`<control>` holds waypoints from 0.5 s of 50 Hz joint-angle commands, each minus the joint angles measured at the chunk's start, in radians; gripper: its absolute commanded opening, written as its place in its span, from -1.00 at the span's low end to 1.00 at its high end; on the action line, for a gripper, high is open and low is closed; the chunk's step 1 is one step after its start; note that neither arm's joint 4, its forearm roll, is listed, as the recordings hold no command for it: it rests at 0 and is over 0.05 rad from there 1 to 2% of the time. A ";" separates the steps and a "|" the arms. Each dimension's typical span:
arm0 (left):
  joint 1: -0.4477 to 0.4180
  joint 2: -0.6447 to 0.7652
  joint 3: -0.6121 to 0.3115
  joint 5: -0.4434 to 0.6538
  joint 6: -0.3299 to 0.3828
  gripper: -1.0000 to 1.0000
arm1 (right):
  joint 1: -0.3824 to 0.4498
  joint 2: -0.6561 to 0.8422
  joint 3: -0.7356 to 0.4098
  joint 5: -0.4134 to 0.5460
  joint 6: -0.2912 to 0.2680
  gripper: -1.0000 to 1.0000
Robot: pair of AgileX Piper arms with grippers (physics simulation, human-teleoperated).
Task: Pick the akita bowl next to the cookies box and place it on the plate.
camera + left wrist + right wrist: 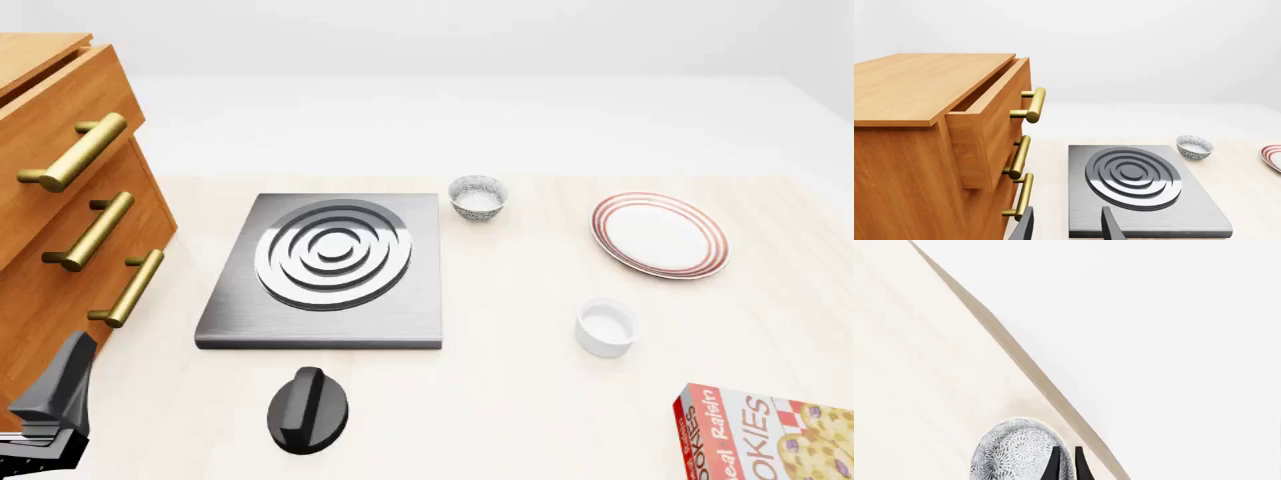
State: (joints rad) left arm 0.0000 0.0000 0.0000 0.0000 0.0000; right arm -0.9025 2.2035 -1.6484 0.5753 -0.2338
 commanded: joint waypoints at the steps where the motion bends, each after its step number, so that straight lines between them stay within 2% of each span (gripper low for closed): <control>1: 0.000 0.000 0.000 0.000 0.000 1.00 | 0.001 -0.096 0.034 0.070 0.021 -1.00; 14: 0.000 0.000 0.000 0.000 0.000 1.00 | 0.045 -0.277 0.026 0.177 0.044 -1.00; 25: 0.000 0.000 0.000 0.000 0.000 1.00 | 0.086 -0.354 -0.021 0.267 0.059 -1.00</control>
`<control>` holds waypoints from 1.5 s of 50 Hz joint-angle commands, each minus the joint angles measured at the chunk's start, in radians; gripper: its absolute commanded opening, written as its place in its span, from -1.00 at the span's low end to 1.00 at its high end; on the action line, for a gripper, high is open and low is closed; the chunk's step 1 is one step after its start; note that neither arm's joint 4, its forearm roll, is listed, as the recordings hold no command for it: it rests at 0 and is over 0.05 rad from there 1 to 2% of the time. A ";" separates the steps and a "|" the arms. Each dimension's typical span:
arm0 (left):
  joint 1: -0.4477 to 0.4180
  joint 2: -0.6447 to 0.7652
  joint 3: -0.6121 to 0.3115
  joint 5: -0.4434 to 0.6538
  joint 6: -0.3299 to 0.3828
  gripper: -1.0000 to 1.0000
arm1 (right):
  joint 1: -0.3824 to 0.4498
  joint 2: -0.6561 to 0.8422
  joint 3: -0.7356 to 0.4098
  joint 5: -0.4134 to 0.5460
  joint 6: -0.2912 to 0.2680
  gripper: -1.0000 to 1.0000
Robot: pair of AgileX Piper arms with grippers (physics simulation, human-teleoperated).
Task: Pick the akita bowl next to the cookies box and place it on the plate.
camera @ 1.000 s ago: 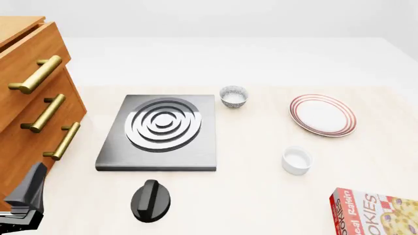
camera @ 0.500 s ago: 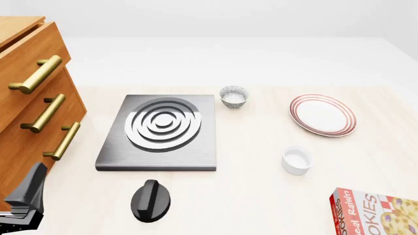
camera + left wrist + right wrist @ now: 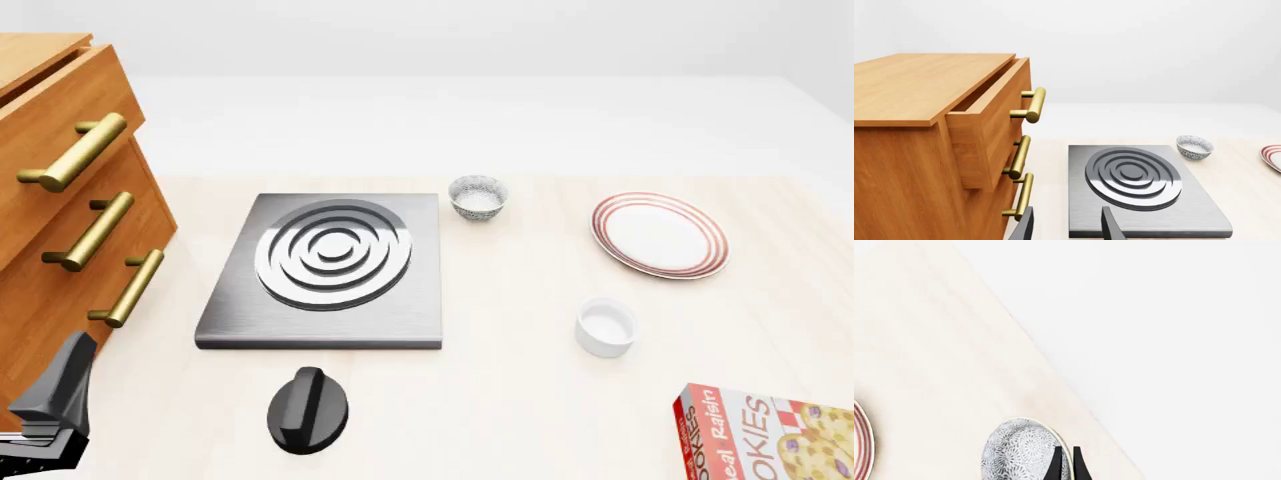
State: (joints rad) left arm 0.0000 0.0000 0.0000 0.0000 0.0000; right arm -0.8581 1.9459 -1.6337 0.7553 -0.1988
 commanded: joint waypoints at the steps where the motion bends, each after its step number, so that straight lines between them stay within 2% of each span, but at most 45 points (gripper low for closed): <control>1: 0.000 0.000 0.000 0.000 0.000 1.00 | 0.045 -0.101 -0.042 0.097 0.028 -1.00; 14: 0.000 0.000 0.000 0.000 0.000 1.00 | 0.095 -0.148 -0.135 0.216 0.044 -1.00; 19: 0.000 0.000 0.000 0.000 0.000 1.00 | 0.112 -0.151 -0.146 0.233 0.053 -1.00; 34: 0.000 0.000 0.000 0.000 0.000 1.00 | 0.211 -0.160 -0.200 0.277 0.026 -1.00; 36: 0.000 0.000 0.000 0.000 0.000 1.00 | 0.235 -0.160 -0.213 0.289 0.045 -1.00; 50: 0.000 0.000 0.000 0.000 0.000 1.00 | 0.328 -0.196 -0.171 0.269 0.010 -1.00; 54: 0.000 0.000 0.000 0.000 0.000 1.00 | 0.362 -0.195 -0.175 0.271 0.022 -1.00; 56: 0.000 0.000 0.000 0.000 0.000 1.00 | 0.357 -0.198 -0.166 0.263 0.003 -1.00; 60: 0.000 0.000 0.000 0.000 0.000 1.00 | 0.373 -0.196 -0.164 0.261 0.003 -1.00; 75: 0.000 0.000 0.000 0.000 0.000 1.00 | 0.469 -0.188 -0.180 0.272 0.048 -1.00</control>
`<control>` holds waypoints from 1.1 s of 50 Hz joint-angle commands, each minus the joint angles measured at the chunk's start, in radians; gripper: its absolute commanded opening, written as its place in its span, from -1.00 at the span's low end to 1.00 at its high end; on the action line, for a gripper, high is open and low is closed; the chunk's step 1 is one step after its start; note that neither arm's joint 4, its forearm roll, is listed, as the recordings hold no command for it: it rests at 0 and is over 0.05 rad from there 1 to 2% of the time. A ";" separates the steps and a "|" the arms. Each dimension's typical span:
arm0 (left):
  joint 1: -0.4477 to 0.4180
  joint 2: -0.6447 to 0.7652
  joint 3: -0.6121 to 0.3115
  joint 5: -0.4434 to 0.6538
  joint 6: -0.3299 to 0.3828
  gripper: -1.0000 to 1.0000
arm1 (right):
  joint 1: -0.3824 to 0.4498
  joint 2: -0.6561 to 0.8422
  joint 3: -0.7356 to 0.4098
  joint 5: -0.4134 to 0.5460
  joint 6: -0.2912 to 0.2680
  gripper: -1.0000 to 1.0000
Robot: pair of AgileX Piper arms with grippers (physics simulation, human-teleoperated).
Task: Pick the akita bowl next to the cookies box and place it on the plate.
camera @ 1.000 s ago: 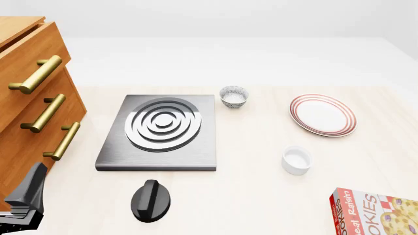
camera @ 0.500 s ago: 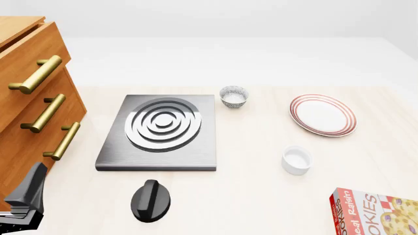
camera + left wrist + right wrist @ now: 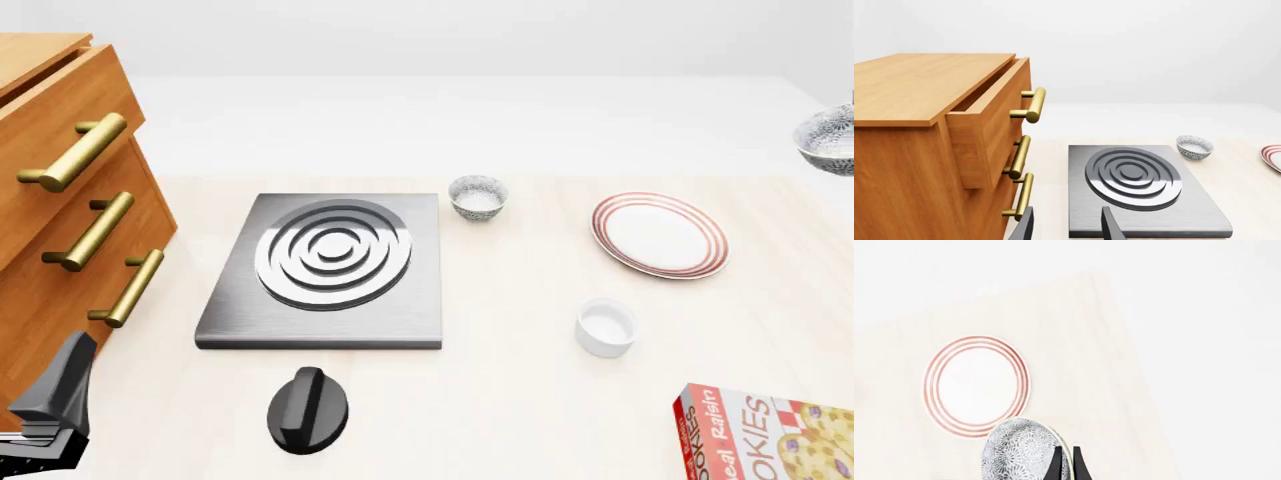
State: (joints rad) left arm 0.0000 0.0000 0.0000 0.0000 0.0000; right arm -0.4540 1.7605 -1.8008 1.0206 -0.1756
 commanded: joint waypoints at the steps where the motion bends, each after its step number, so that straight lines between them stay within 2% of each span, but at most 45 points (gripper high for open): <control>1: 0.000 0.000 0.000 0.000 0.000 1.00 | 0.069 -0.001 -0.020 0.010 0.026 -1.00; 17: 0.000 0.000 0.000 0.000 0.000 1.00 | 0.177 0.017 -0.037 0.015 0.120 -1.00; 20: 0.000 0.000 0.000 0.000 0.000 1.00 | 0.200 0.024 -0.034 0.002 0.150 -1.00; 25: 0.000 0.000 0.000 0.000 0.000 1.00 | 0.270 0.039 -0.021 -0.020 0.245 -1.00; 28: 0.000 0.000 0.000 0.000 0.000 1.00 | 0.268 0.039 -0.004 -0.036 0.244 -1.00; 32: 0.000 0.000 0.000 0.000 0.000 1.00 | 0.285 0.037 0.036 -0.068 0.318 -1.00; 34: 0.000 0.000 0.000 0.000 0.000 1.00 | 0.275 0.034 0.060 -0.088 0.317 -1.00; 36: 0.000 0.000 0.000 0.000 0.000 1.00 | 0.284 0.031 0.091 -0.109 0.357 -1.00; 45: 0.000 0.000 0.000 0.000 0.000 1.00 | 0.266 0.021 0.168 -0.172 0.388 -1.00; 50: 0.000 0.000 0.000 0.000 0.000 1.00 | 0.264 0.015 0.222 -0.226 0.449 -1.00; 55: 0.000 0.000 0.000 0.000 0.000 1.00 | 0.270 0.013 0.257 -0.267 0.485 -1.00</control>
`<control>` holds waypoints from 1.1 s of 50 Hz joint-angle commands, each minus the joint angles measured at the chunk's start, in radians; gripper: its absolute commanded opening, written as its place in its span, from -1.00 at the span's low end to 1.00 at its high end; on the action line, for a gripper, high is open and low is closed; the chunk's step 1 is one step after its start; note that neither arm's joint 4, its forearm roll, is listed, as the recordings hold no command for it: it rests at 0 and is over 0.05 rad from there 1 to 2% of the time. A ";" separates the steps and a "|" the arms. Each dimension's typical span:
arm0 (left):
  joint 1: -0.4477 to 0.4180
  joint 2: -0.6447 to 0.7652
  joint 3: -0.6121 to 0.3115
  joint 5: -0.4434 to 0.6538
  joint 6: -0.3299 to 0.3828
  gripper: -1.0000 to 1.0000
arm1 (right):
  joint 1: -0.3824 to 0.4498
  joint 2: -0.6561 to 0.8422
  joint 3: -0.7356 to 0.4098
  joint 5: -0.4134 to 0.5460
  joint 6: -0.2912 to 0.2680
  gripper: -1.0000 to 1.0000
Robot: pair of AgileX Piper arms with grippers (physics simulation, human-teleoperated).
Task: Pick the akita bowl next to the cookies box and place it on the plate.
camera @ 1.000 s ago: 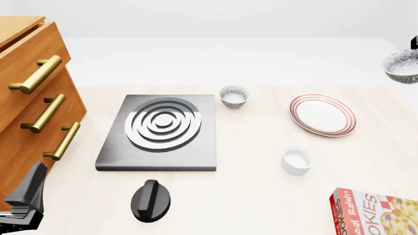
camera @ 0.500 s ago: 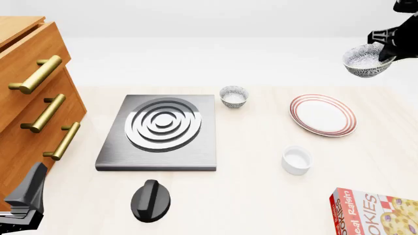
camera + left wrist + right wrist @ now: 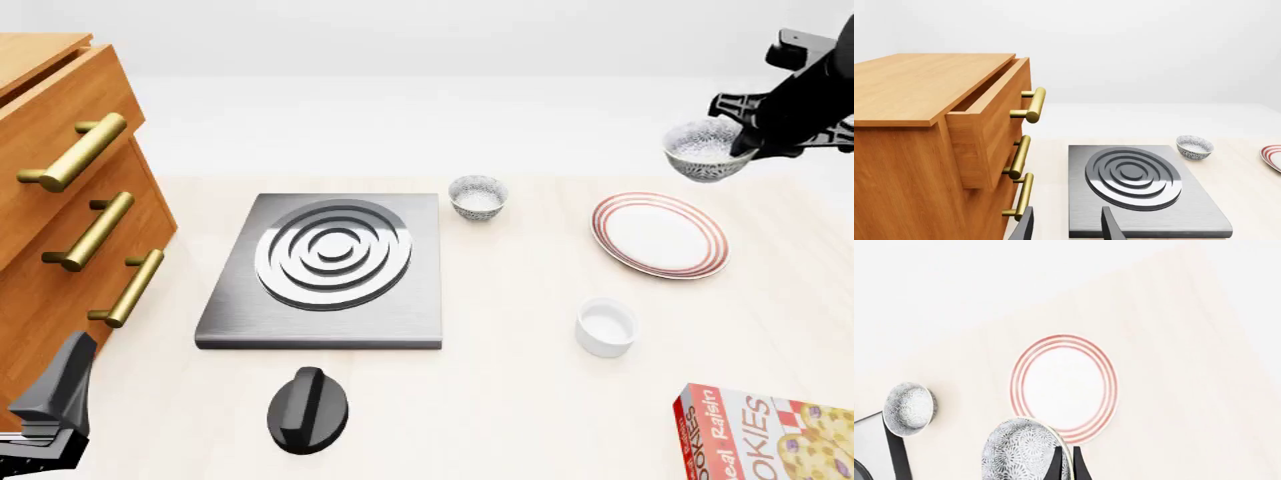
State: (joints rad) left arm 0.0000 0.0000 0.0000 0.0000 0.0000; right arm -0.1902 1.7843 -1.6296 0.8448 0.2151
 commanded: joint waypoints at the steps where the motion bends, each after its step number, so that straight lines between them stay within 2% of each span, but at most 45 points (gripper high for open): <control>1: 0.000 0.000 0.000 0.000 0.000 1.00 | 0.008 -0.011 0.093 -0.098 0.105 -1.00; 4: 0.000 0.000 0.000 0.000 0.000 1.00 | 0.015 -0.010 0.124 -0.130 0.144 -1.00; 8: 0.000 0.000 0.000 0.000 0.000 1.00 | 0.012 -0.011 0.143 -0.157 0.167 -1.00; 11: 0.000 0.000 0.000 0.000 0.000 1.00 | 0.014 -0.017 0.175 -0.194 0.214 -1.00; 17: 0.000 0.000 0.000 0.000 0.000 1.00 | 0.002 -0.019 0.208 -0.229 0.256 -1.00; 31: 0.000 0.000 0.000 0.000 0.000 1.00 | -0.007 -0.015 0.270 -0.299 0.305 -1.00; 55: 0.000 0.000 0.000 0.000 0.000 1.00 | 0.013 0.008 0.332 -0.387 0.339 -1.00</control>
State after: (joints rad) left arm 0.0000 0.0000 0.0000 0.0000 0.0000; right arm -0.1866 1.7851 -1.3223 0.4983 0.5350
